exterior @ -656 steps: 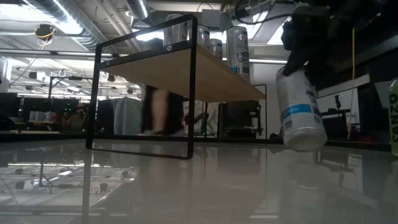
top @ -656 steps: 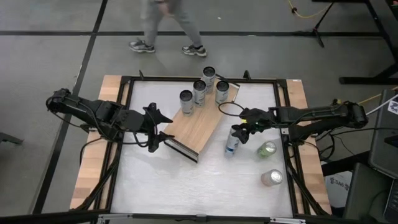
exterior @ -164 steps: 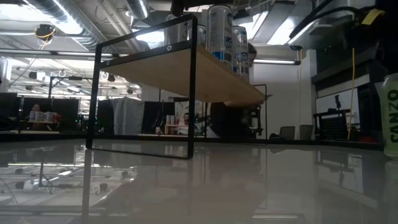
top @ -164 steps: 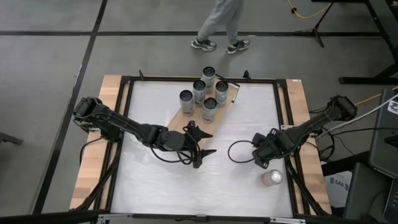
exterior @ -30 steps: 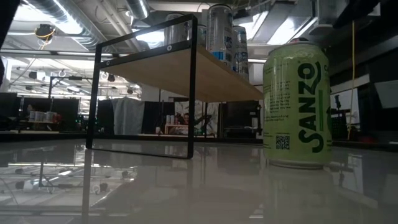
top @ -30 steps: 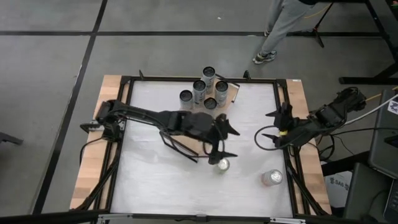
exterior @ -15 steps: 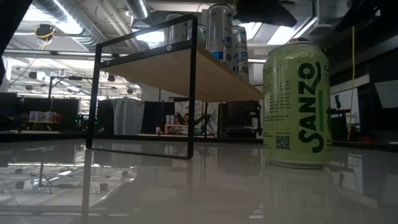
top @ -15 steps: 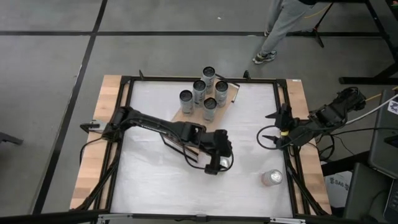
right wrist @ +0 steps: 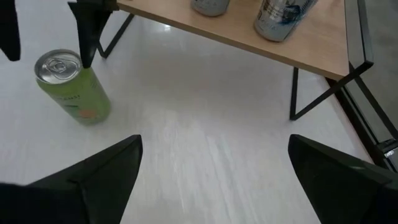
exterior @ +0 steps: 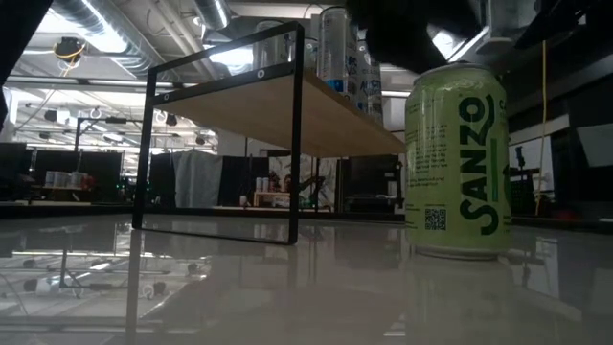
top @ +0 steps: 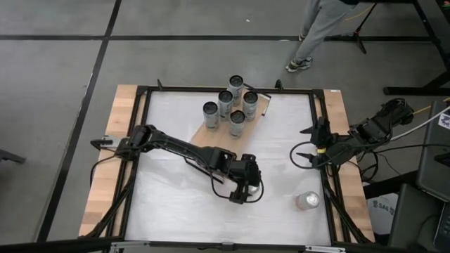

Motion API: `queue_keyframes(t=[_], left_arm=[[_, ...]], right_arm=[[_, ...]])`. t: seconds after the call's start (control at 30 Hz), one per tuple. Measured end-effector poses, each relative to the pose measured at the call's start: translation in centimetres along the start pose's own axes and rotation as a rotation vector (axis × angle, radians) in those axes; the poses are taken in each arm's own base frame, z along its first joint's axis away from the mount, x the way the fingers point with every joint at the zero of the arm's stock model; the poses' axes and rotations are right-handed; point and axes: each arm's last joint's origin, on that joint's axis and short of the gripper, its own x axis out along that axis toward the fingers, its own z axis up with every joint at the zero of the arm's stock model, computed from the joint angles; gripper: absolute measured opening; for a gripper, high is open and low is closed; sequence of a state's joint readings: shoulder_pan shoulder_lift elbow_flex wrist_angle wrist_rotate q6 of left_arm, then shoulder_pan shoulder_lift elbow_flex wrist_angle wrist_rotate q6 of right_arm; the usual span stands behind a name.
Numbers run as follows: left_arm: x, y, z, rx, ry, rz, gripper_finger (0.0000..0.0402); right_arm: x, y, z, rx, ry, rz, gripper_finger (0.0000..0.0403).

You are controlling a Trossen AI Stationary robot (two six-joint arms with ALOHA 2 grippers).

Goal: Place canned beverage on shelf
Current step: Put the green soda can on the shelf

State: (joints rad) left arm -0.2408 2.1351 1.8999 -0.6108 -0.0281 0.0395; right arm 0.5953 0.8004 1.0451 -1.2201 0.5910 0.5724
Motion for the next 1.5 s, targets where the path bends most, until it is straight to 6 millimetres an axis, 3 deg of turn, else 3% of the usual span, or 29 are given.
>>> queue_keyframes(t=[0.53, 0.97, 1.5], left_arm=[[1.8, -0.3, -0.9, 0.055, 0.046, 0.006, 0.0389], [5.5, -0.4, -2.5, 0.052, 0.099, 0.003, 0.0389], [5.6, -0.4, -2.5, 0.050, 0.101, 0.006, 0.0389]], right_arm=[[0.0, 0.0, 0.0, -0.002, 0.002, -0.001, 0.0392], [0.0, 0.0, -0.1, -0.006, 0.006, -0.004, 0.0392], [0.0, -0.1, -0.1, -0.011, 0.009, -0.006, 0.0392]])
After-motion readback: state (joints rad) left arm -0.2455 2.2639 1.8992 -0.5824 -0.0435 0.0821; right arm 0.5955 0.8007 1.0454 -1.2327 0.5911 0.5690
